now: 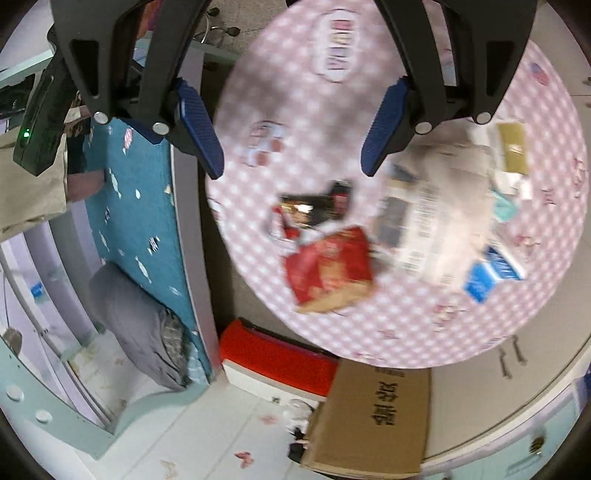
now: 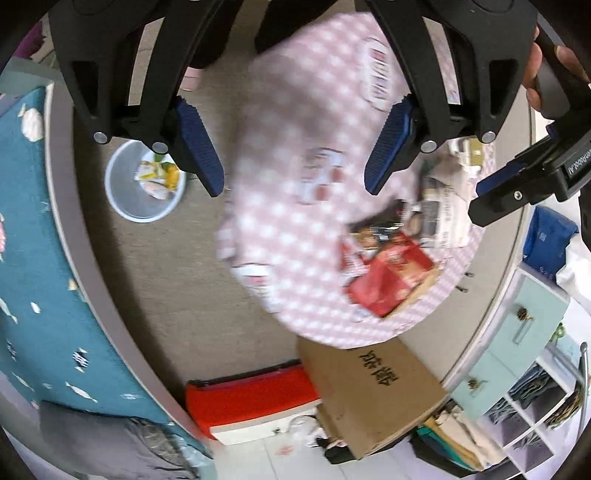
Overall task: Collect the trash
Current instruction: 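Grasp the red snack bag with the left tool while the right tool grasps a small wrapper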
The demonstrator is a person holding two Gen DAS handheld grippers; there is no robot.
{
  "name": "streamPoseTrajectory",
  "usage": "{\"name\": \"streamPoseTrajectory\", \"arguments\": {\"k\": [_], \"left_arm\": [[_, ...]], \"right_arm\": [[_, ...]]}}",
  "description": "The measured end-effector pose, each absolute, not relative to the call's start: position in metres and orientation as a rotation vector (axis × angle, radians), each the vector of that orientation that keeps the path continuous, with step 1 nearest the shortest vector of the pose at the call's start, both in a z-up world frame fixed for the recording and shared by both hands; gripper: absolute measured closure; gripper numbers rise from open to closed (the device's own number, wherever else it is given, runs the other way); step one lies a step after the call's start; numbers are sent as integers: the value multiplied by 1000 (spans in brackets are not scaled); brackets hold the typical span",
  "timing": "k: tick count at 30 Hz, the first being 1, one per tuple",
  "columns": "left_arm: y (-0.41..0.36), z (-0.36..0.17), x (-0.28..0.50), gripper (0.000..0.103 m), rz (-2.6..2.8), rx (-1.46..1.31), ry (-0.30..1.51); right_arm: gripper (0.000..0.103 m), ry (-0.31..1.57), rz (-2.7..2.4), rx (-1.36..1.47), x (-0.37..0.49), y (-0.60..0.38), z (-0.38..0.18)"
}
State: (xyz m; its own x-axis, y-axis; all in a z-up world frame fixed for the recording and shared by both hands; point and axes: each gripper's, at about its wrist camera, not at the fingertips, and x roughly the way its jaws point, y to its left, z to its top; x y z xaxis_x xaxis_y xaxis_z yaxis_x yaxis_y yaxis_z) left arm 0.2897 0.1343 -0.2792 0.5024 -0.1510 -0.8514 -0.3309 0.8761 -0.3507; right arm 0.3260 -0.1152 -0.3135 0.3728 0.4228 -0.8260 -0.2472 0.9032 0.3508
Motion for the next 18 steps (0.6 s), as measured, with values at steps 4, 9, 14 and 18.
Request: {"name": "streamPoseTrajectory", "arguments": {"k": [4, 9, 14, 18], "left_arm": [[170, -277, 286, 28, 95, -473, 1057], [186, -279, 296, 28, 70, -447, 1071], [191, -288, 314, 28, 61, -437, 1081], [196, -298, 332, 28, 87, -433, 1099]], "right_arm": [[26, 1089, 408, 206, 319, -85, -314], [26, 1094, 369, 221, 323, -62, -317], [26, 1109, 376, 172, 343, -47, -326], [26, 1131, 406, 126, 369, -36, -340]]}}
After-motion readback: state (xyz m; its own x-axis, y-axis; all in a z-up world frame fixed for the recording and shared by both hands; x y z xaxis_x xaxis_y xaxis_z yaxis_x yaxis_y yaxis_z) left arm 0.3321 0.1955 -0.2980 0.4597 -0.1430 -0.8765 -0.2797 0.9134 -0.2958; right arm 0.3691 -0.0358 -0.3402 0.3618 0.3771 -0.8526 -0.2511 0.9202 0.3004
